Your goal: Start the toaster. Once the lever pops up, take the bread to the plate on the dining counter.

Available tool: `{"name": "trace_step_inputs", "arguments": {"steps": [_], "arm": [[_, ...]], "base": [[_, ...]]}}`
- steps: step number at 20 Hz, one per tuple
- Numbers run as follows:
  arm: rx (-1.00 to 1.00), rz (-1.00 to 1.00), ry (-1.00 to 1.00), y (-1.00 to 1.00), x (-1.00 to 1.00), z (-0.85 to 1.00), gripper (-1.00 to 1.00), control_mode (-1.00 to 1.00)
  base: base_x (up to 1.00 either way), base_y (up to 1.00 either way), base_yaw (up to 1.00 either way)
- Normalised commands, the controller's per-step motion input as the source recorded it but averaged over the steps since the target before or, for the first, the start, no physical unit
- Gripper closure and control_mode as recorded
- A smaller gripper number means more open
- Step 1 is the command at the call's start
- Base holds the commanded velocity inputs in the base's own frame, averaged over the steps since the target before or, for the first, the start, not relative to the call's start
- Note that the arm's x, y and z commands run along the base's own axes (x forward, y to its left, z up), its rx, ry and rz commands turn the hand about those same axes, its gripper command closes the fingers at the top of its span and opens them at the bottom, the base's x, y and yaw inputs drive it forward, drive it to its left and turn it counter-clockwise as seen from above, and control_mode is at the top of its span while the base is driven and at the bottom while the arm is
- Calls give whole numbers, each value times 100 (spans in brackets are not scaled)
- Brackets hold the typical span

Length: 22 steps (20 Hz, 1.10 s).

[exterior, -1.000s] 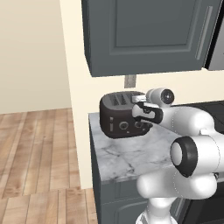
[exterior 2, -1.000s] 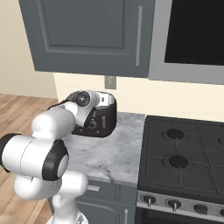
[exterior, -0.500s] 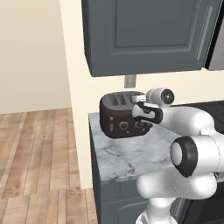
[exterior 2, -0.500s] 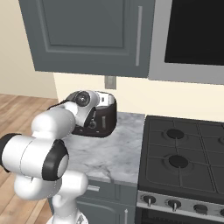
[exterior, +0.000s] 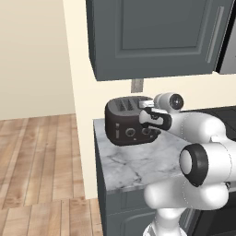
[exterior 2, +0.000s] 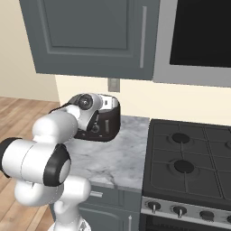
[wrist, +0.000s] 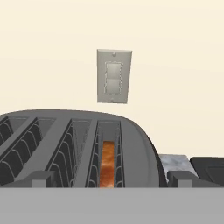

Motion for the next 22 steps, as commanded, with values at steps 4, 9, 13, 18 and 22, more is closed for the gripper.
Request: {"name": "trace_step_inputs", "arguments": {"steps": [4, 9, 13, 18, 22], "arm": [[0, 0, 0, 0, 0, 0, -100, -100], [0, 0, 0, 0, 0, 0, -100, -100], [0, 0, 0, 0, 0, 0, -100, -100], [0, 0, 0, 0, 0, 0, -100, -100], [0, 0, 0, 0, 0, 0, -100, -100]], "base": [[0, 0, 0], [0, 0, 0], [0, 0, 0], [0, 0, 0], [0, 0, 0]]}}
